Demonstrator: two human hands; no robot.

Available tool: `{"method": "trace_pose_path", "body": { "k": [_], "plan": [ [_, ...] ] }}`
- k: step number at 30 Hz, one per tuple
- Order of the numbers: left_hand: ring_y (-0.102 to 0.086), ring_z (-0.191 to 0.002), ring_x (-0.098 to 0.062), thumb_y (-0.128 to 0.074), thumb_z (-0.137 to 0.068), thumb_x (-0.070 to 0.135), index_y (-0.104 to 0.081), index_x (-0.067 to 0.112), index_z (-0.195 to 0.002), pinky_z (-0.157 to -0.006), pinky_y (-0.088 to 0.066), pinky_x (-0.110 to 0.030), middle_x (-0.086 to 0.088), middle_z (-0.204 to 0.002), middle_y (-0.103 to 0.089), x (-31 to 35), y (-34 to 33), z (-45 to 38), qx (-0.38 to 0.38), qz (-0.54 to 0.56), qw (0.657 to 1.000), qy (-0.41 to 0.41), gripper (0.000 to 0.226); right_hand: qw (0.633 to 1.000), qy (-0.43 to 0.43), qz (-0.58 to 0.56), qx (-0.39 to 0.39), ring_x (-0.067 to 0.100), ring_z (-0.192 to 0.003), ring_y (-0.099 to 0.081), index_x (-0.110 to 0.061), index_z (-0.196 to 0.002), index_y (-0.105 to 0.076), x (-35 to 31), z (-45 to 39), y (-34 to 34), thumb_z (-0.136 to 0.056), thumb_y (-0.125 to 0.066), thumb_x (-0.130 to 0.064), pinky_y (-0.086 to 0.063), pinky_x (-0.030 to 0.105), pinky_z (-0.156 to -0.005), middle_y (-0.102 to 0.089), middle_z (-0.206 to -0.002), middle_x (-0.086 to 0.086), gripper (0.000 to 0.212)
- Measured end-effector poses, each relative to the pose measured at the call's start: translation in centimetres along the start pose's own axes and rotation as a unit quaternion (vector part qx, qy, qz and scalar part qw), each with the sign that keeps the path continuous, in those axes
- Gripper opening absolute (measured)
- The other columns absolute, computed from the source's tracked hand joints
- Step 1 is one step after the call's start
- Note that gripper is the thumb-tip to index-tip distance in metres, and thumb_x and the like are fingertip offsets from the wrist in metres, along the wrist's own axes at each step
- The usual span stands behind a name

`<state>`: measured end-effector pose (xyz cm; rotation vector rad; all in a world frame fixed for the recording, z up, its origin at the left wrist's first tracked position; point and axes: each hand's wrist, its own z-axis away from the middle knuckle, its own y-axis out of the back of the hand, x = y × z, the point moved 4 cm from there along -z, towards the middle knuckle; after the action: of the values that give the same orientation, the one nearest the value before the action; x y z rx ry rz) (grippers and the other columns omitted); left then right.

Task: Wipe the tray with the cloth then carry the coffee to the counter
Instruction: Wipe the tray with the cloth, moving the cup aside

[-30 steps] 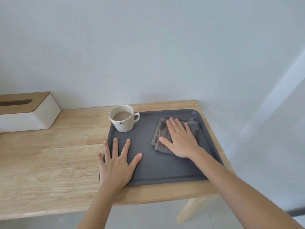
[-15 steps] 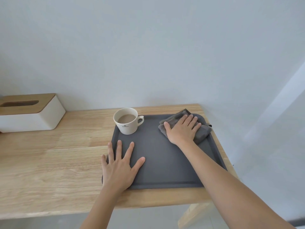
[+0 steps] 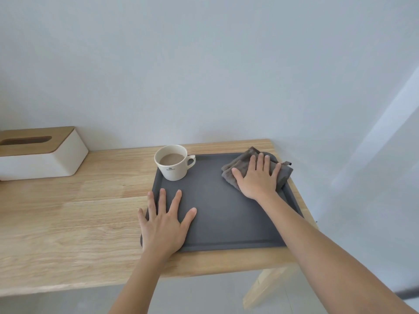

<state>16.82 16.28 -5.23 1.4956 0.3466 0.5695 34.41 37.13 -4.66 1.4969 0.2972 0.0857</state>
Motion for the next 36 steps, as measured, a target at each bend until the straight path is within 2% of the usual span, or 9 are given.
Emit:
{"method": "trace_pose_path", "body": {
  "k": [7,9,11,17,19,25,28,33,36],
  "plan": [
    [0.013,-0.148,-0.027,-0.005,-0.082,0.075,-0.004,0.045,-0.149,-0.116,-0.008,-0.054,0.001,-0.163,-0.002,0.0,-0.1,-0.1,0.012,-0.001,1.0,0.003,0.073,0.972,0.23,-0.013,-0.052,0.015,-0.147,0.017,-0.035,-0.15,0.004,-0.1,10.0,-0.3,-0.083,-0.009,-0.075,0.01,0.051,-0.118,0.013,-0.161,-0.005,0.079],
    [0.012,-0.148,-0.027,0.003,-0.077,0.077,-0.004,0.045,-0.148,-0.115,-0.008,-0.054,0.001,-0.163,-0.003,-0.1,-0.3,-0.2,0.015,-0.005,1.0,0.001,0.079,0.971,0.232,-0.01,-0.054,0.015,-0.147,0.017,-0.04,-0.149,0.005,1.5,10.7,-0.2,-0.082,-0.01,-0.076,0.009,0.049,-0.119,0.013,-0.16,-0.009,0.077],
    [0.011,-0.148,-0.028,0.007,-0.071,0.078,-0.004,0.046,-0.148,-0.115,-0.007,-0.053,0.001,-0.163,-0.003,-0.1,-0.3,-0.2,0.016,-0.003,1.0,-0.001,0.084,0.983,0.179,-0.007,-0.045,0.019,-0.147,0.016,-0.038,-0.149,0.005,2.7,9.1,0.1,-0.08,-0.009,-0.079,0.009,0.049,-0.119,0.013,-0.161,-0.006,0.081],
    [0.014,-0.148,-0.028,0.002,-0.075,0.078,-0.002,0.045,-0.148,-0.116,-0.005,-0.052,0.0,-0.163,0.0,-0.1,-0.1,-0.2,0.001,-0.006,1.0,-0.003,0.08,0.999,0.036,-0.007,-0.011,0.031,-0.148,0.007,-0.029,-0.151,-0.002,0.5,1.8,0.1,-0.08,-0.006,-0.079,0.006,0.055,-0.117,0.002,-0.162,0.01,0.087],
    [0.014,-0.148,-0.028,-0.004,-0.08,0.075,-0.001,0.045,-0.148,-0.116,-0.004,-0.052,0.0,-0.163,0.0,0.0,0.0,-0.1,-0.002,-0.006,1.0,-0.003,0.075,0.998,0.059,-0.009,-0.019,0.032,-0.147,0.007,-0.032,-0.151,-0.003,-1.2,1.5,-0.1,-0.081,-0.006,-0.078,0.004,0.055,-0.117,0.003,-0.161,0.01,0.084],
    [0.013,-0.148,-0.028,-0.009,-0.085,0.073,-0.001,0.044,-0.149,-0.115,-0.005,-0.054,0.0,-0.163,-0.002,0.0,-0.2,-0.2,0.01,-0.007,1.0,-0.004,0.07,0.969,0.243,-0.026,-0.043,0.02,-0.148,0.013,-0.04,-0.149,0.0,-2.2,8.8,-0.6,-0.082,-0.011,-0.077,0.008,0.049,-0.119,0.007,-0.162,0.001,0.078],
    [0.012,-0.148,-0.028,-0.009,-0.084,0.073,-0.002,0.044,-0.149,-0.115,-0.004,-0.054,0.0,-0.163,-0.002,-0.1,-0.3,-0.3,0.01,-0.008,1.0,-0.003,0.071,0.985,0.173,-0.009,-0.025,0.022,-0.148,0.012,-0.034,-0.15,-0.001,-0.4,8.7,-0.5,-0.081,-0.007,-0.077,0.012,0.053,-0.116,0.006,-0.162,0.0,0.082],
    [0.012,-0.148,-0.028,0.005,-0.075,0.077,0.0,0.045,-0.148,-0.116,-0.004,-0.053,0.0,-0.163,-0.001,-0.2,-0.3,-0.3,0.009,-0.012,1.0,0.0,0.08,0.998,-0.035,0.048,-0.002,0.028,-0.145,0.022,-0.002,-0.15,-0.001,1.1,2.7,0.7,-0.09,-0.007,-0.063,0.015,0.058,-0.114,0.01,-0.16,0.016,0.085],
    [0.013,-0.148,-0.028,0.013,-0.069,0.077,0.002,0.045,-0.148,-0.116,-0.004,-0.053,0.0,-0.163,0.001,-0.3,-0.4,-0.3,0.007,-0.016,1.0,-0.002,0.086,0.996,-0.076,0.046,-0.02,0.029,-0.146,0.019,0.006,-0.147,-0.001,1.2,-0.6,1.1,-0.092,-0.009,-0.057,0.013,0.058,-0.114,0.007,-0.159,0.019,0.083]
  ]
}}
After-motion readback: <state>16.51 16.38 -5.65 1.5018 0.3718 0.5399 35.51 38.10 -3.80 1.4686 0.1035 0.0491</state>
